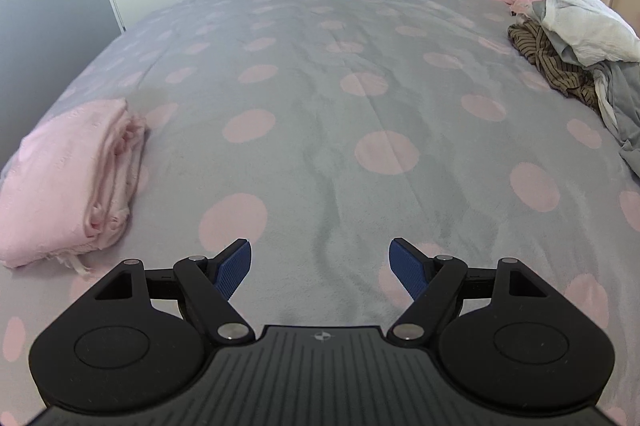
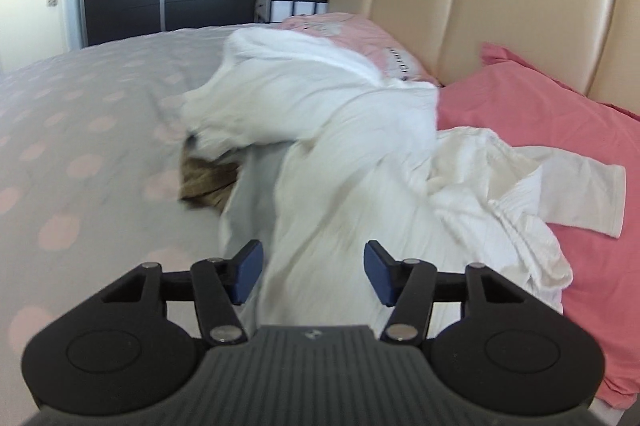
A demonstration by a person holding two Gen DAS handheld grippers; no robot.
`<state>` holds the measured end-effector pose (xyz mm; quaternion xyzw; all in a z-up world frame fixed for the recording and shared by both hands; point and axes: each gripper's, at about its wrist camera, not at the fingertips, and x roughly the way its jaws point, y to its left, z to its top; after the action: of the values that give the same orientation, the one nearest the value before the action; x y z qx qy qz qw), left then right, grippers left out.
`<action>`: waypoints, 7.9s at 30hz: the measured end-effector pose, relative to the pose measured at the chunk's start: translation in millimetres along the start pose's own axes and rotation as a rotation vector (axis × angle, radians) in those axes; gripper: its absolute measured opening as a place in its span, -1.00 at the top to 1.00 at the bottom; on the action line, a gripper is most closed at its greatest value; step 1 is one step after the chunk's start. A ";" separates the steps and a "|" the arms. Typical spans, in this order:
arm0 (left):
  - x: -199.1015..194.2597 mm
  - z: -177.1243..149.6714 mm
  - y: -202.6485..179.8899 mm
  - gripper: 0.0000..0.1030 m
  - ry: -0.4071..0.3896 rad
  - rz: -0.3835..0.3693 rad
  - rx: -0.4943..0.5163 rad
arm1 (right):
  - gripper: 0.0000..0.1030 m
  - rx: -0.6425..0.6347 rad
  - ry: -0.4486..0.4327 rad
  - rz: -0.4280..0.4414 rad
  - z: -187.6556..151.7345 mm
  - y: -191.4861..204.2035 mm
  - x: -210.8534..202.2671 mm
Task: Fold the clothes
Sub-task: 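Reach the right tool into the clothes pile and grasp the white garment, then pull the white garment onto the bed with the right tool while the left tool grasps its edge, then lift the white garment with both tools and spread it over the bed, then lay the garment flat and open both tools to release it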
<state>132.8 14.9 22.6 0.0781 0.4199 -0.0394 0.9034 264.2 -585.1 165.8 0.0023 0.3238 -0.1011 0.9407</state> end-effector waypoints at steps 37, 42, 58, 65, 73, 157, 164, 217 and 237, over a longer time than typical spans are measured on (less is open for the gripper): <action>-100.4 -29.2 8.7 -0.44 -0.172 -0.018 0.061 | 0.89 -0.371 0.055 0.935 -117.9 183.2 -247.9; -110.6 -43.1 27.7 -0.44 -0.169 0.005 0.057 | 0.88 -0.488 0.203 1.108 -178.6 210.6 -290.8; -116.5 -54.6 -9.8 -0.36 -0.118 -0.184 0.160 | 0.23 -0.578 0.275 0.839 -164.6 172.0 -261.9; -116.2 -69.4 -46.5 -0.37 -0.057 -0.253 0.221 | 0.22 -0.686 0.170 0.656 -142.8 133.8 -218.2; -117.7 -117.3 -57.1 -0.42 0.085 -0.183 0.244 | -0.16 -0.909 0.060 0.557 -127.3 114.5 -148.1; -119.6 -64.6 133.0 0.89 0.189 0.185 0.271 | 0.40 -1.059 0.183 0.882 -181.7 153.6 -243.4; -96.6 -80.1 157.9 0.89 0.242 0.179 0.181 | 0.08 -1.059 0.221 0.802 -169.7 125.8 -224.0; -110.2 -134.0 31.6 0.88 0.386 -0.289 0.484 | 0.48 -1.522 0.361 0.225 -163.8 -18.6 -104.1; -115.0 -74.3 129.7 0.17 0.248 -0.214 0.094 | -0.01 -1.209 0.163 0.259 -98.1 47.4 -141.3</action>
<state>20.5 156.2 77.4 0.0795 0.5320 -0.1452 0.8304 104.9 -505.1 171.5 -0.4839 0.3916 0.2155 0.7524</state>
